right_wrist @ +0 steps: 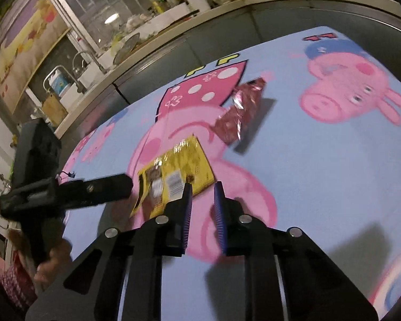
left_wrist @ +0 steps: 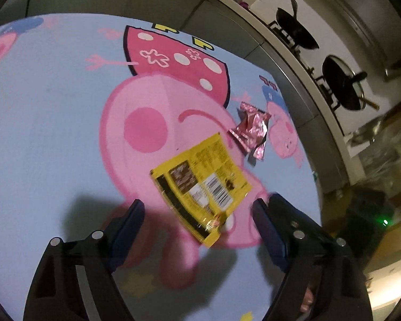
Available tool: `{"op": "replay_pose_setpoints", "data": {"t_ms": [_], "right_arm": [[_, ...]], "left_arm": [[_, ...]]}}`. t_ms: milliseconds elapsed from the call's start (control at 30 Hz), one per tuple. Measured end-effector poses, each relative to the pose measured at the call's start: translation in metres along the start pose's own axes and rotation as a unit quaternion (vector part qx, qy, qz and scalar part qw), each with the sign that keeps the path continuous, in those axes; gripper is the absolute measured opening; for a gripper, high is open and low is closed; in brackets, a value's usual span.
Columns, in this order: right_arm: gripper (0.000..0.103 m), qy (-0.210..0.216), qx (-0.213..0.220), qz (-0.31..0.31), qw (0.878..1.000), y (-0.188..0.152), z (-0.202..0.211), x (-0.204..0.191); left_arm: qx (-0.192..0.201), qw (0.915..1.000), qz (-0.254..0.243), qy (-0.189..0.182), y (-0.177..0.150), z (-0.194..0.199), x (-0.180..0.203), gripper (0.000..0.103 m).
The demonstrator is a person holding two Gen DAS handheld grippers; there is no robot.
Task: Collect trash
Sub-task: 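Grasp the yellow wrapper with the left tool while the right tool grasps the pink foil wrapper, then carry both wrappers to the beige bin and open both tools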
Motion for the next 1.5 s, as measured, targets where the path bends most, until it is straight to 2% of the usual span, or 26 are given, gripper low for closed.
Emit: {"op": "replay_pose_setpoints", "data": {"t_ms": [100,167,200,267,300,333,367,400,433,500,567,667,767,867,900,1000,1133,1367,1500], "right_arm": [[0.009,-0.005,-0.033,0.014,0.999,0.012,-0.025,0.0],[0.007,0.003,-0.027,0.018,0.999,0.011,-0.027,-0.001],[0.007,0.009,-0.027,0.017,0.999,0.01,-0.027,0.0],[0.007,0.04,-0.025,0.004,0.999,0.007,-0.029,0.002],[0.007,0.045,-0.023,0.001,0.999,0.005,-0.029,0.003],[0.008,0.049,-0.024,-0.004,0.999,0.005,-0.028,0.005],[0.011,0.053,-0.021,-0.009,0.998,0.005,-0.024,0.008],[0.015,0.058,-0.01,-0.016,0.998,0.006,-0.017,0.012],[0.034,0.059,0.0,-0.023,0.998,0.007,-0.011,0.015],[0.06,0.051,0.036,-0.048,0.997,0.013,0.006,0.027],[0.06,0.043,0.047,-0.06,0.996,0.023,0.013,0.036],[0.06,0.038,0.037,-0.078,0.996,0.048,0.006,0.046],[0.05,0.023,0.022,-0.08,0.996,0.066,-0.01,0.047],[0.022,0.005,0.013,-0.061,0.998,0.072,-0.025,0.043],[0.004,0.005,0.001,-0.055,0.998,0.068,-0.03,0.04],[0.002,0.029,-0.001,-0.06,0.998,0.045,-0.023,0.037],[0.002,0.045,0.006,-0.07,0.996,-0.011,0.005,0.044],[0.002,0.029,0.044,-0.137,0.989,-0.101,0.06,0.087],[0.002,0.011,0.066,-0.158,0.985,-0.125,0.084,0.112]], "left_arm": [[-0.005,0.9994,0.018,-0.03,0.007,-0.003,0.002,0.082],[-0.009,0.9988,0.022,-0.044,0.012,-0.006,0.005,0.077],[-0.017,0.9979,0.023,-0.057,0.014,-0.009,0.007,0.065],[-0.023,0.997,0.032,-0.067,0.018,-0.015,0.009,0.054],[-0.023,0.9973,0.027,-0.065,0.021,-0.017,0.012,0.023],[-0.032,0.9974,0.021,-0.061,0.021,-0.022,0.014,0.006],[-0.04,0.9972,0.022,-0.06,0.022,-0.026,0.014,0.001],[-0.04,0.997,0.024,-0.062,0.022,-0.027,0.014,0.001],[-0.038,0.9972,0.023,-0.06,0.022,-0.026,0.013,0.001],[-0.029,0.9974,0.017,-0.064,0.021,-0.021,0.011,0.001],[-0.026,0.9971,0.014,-0.071,0.019,-0.015,0.01,0.001],[-0.019,0.9972,0.01,-0.072,0.016,-0.008,0.008,0.001],[-0.018,0.9977,0.006,-0.066,0.012,-0.005,0.009,0.001],[-0.016,0.9988,-0.004,-0.047,0.009,-0.004,0.014,0.001],[-0.016,0.999,-0.006,-0.042,0.007,-0.004,0.015,0.001],[-0.018,0.9993,-0.014,-0.03,0.001,-0.003,0.02,0.001],[-0.034,0.9982,-0.041,-0.029,-0.013,-0.012,0.04,0.001],[-0.077,0.9903,-0.113,-0.024,-0.04,-0.046,0.099,0.001],[-0.102,0.9836,-0.147,-0.021,-0.046,-0.069,0.135,0.001]]}}
Point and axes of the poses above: each gripper's, at about its wrist camera, not at the fingertips, and z roughly against the way its jaws point, x to its right, y to its top, the point moved 5 cm from there along -z, roughly the way its jaws point, and after that the axes turned 15 degrees about -x, right-handed, at the moved point
